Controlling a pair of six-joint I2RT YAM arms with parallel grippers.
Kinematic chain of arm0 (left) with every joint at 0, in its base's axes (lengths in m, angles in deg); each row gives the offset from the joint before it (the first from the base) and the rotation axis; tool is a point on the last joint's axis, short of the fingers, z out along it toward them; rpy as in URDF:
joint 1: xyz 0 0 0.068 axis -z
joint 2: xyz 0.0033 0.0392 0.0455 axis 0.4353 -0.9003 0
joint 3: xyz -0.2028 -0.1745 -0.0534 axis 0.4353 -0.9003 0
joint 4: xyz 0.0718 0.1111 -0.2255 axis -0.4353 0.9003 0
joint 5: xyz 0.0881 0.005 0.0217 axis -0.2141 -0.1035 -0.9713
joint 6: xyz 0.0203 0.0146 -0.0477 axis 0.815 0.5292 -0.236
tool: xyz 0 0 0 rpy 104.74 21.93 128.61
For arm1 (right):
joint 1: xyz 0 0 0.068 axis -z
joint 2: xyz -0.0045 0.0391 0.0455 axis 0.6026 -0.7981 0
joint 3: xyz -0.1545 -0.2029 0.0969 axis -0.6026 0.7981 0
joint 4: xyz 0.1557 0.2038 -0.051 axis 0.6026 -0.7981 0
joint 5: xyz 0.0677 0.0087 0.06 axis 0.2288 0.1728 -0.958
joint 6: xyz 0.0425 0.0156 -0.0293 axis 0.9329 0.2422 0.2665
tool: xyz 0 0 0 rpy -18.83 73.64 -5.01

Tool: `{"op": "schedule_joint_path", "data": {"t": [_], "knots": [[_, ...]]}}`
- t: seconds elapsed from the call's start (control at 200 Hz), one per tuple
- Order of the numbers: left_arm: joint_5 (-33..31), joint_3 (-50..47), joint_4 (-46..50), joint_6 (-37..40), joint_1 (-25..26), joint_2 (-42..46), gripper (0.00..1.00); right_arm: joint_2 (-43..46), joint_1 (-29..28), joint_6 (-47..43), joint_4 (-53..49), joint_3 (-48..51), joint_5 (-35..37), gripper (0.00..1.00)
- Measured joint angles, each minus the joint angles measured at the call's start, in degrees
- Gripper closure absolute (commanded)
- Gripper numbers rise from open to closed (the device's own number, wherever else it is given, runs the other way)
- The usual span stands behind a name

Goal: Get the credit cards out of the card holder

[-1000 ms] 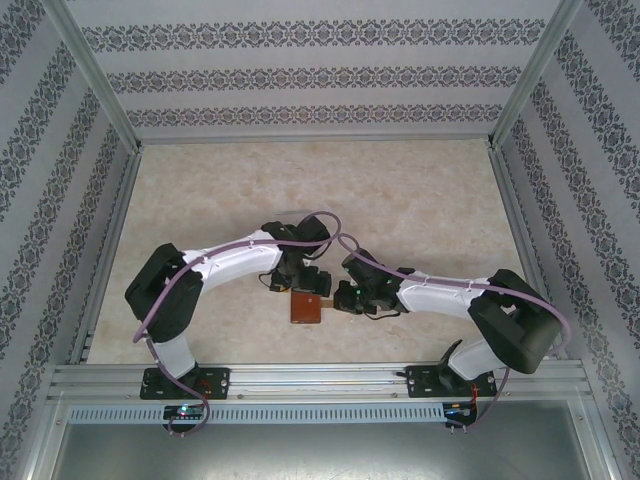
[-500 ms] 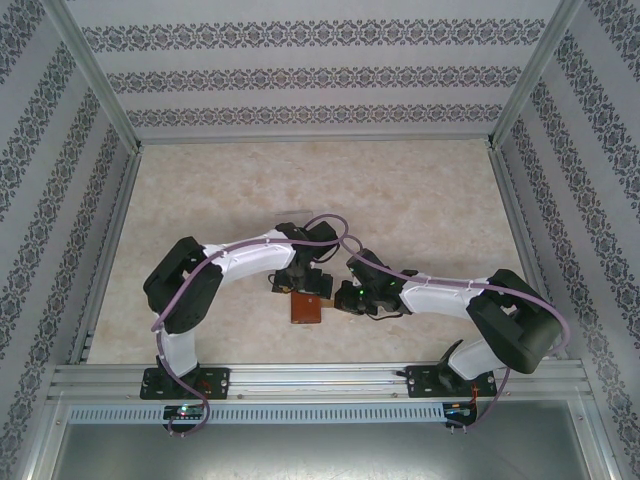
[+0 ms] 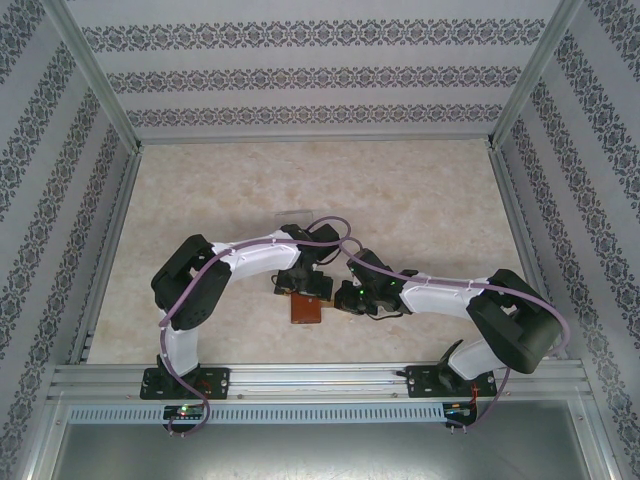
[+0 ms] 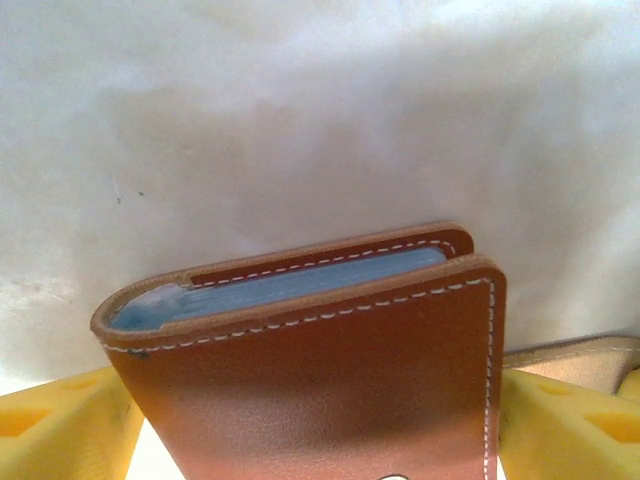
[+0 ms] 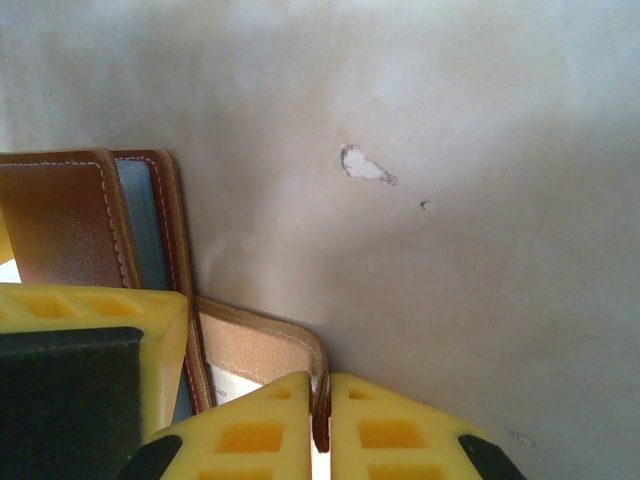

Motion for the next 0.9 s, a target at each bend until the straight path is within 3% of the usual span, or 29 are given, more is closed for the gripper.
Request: {"op": "schedule_joint_path", "data": {"t": [0.769, 0.899], "knots": [[-2.51, 1.03, 3.21, 0.02, 0.02, 6.1, 0.25, 1.05, 0.76, -0.02, -0.28, 0.57, -0.02, 0.87], [-3.02, 0.83, 3.37, 0.02, 0.02, 7.34, 0.31, 1.09, 0.76, -0.04, -0.94, 0.57, -0.02, 0.87]]}}
